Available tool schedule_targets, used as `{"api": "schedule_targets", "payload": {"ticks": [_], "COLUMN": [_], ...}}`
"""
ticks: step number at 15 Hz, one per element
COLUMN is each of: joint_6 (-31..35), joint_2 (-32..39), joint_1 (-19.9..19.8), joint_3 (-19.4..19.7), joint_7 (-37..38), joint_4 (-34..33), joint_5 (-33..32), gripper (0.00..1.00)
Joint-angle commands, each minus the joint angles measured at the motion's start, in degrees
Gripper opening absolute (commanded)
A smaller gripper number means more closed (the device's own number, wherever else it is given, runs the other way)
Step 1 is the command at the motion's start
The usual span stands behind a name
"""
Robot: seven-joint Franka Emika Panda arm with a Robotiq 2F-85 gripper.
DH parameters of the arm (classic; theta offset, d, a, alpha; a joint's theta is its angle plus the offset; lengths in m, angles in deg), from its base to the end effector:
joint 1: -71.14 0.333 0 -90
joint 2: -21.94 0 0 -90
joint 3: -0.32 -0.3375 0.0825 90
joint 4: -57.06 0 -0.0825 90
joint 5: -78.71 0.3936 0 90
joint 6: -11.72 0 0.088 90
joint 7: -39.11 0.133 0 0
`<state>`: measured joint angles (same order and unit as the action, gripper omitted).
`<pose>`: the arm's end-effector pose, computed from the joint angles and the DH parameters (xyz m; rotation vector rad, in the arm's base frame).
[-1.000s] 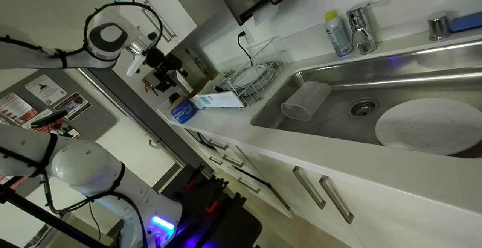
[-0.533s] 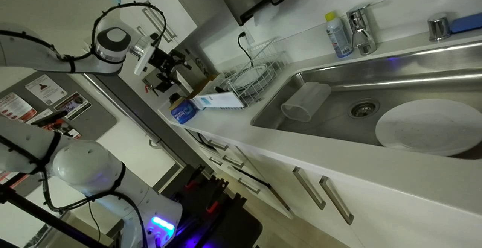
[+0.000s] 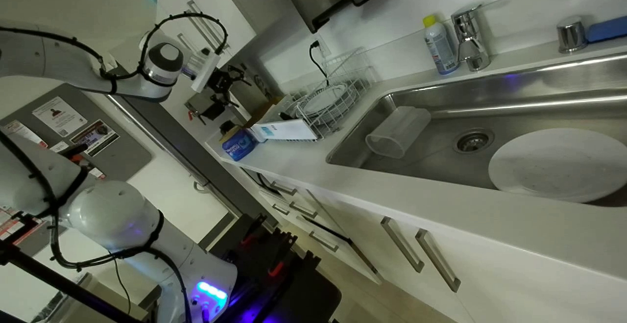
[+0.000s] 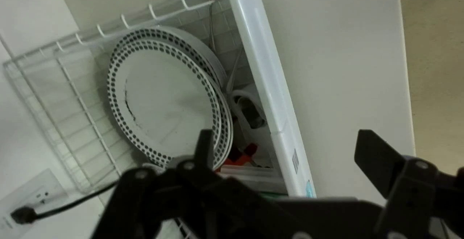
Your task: Take the object from the rack and put it on the counter
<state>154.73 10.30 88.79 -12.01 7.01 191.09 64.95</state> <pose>0.4496 0.2596 0.4434 2.3265 1.6848 0.5030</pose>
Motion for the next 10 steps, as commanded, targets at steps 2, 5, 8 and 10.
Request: {"api": "schedule_targets", "payload": {"ticks": [2, 5, 8, 10], "joint_6": [2.5, 2.5, 3.0, 6.8], "joint_2": [1.8, 2.0, 2.8, 4.4], "joint_1": [0.1, 0.0, -0.4, 0.2], "joint_3": [-0.3, -0.3, -0.4, 0.3], "joint_7": [-3.3, -3.2, -4.6, -10.5], "joint_4": [-0.1, -0.1, 0.2, 1.4], "joint_5": [0.5, 0.5, -2.9, -1.9], "gripper": [1.0, 1.0, 1.0, 1.0]}}
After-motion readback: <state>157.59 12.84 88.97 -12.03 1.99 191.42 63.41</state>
